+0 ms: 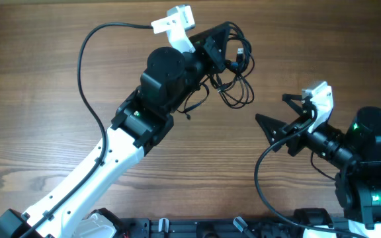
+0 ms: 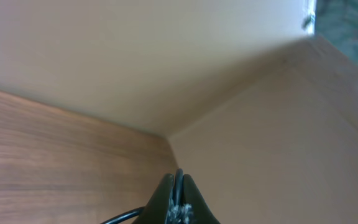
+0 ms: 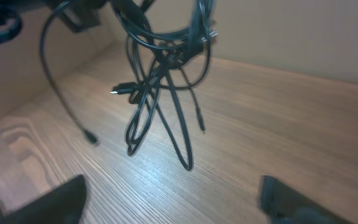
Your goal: Untangle cables
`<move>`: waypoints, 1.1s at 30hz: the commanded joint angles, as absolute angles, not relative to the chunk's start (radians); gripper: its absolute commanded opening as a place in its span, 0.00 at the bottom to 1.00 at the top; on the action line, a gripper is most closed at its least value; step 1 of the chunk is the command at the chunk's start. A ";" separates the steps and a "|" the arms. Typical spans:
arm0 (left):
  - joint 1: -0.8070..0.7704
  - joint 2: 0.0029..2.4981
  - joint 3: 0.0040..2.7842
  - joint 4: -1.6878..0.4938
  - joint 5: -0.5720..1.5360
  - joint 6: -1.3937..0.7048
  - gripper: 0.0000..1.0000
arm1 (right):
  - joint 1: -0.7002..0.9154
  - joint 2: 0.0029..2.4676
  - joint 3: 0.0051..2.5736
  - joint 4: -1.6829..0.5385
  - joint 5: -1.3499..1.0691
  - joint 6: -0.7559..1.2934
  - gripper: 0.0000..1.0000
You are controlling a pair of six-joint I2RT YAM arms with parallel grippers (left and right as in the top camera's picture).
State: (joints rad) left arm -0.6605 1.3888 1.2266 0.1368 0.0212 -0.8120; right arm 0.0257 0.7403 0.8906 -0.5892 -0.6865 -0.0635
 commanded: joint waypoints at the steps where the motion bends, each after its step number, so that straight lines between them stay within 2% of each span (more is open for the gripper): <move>1: -0.661 1.361 1.245 0.166 0.170 -0.793 0.04 | 0.031 0.731 0.891 -0.573 -0.787 -0.106 1.00; 13: -0.762 1.361 1.245 0.217 0.213 -0.792 0.04 | 0.031 0.801 0.891 -0.563 -0.787 -0.048 0.98; 14: -0.761 1.361 1.245 0.220 0.213 -0.792 0.04 | 0.031 0.813 0.891 -0.563 -0.788 -0.047 0.91; 16: -0.761 1.361 1.245 0.221 0.212 -0.792 0.04 | 0.031 0.828 0.891 -0.564 -0.803 -0.049 0.51; 18: -0.754 1.361 1.245 0.224 0.211 -0.792 0.04 | 0.031 0.833 0.891 -0.564 -0.845 -0.050 0.06; 28: -0.562 1.361 1.245 0.187 0.076 -0.793 0.04 | 0.031 0.793 0.891 -0.638 -0.892 -0.107 0.04; 29: -0.498 1.361 1.245 0.147 0.077 -0.806 0.04 | 0.031 0.778 0.891 -0.641 -0.892 -0.107 0.04; 33: -0.432 1.361 1.245 0.059 0.078 -0.880 0.04 | 0.031 0.760 0.891 -0.641 -0.853 -0.105 0.04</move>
State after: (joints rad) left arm -0.5053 1.3857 1.2270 0.0872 0.1406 -0.8291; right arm 0.0261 0.7872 0.8906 -0.6285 -0.8635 -0.0841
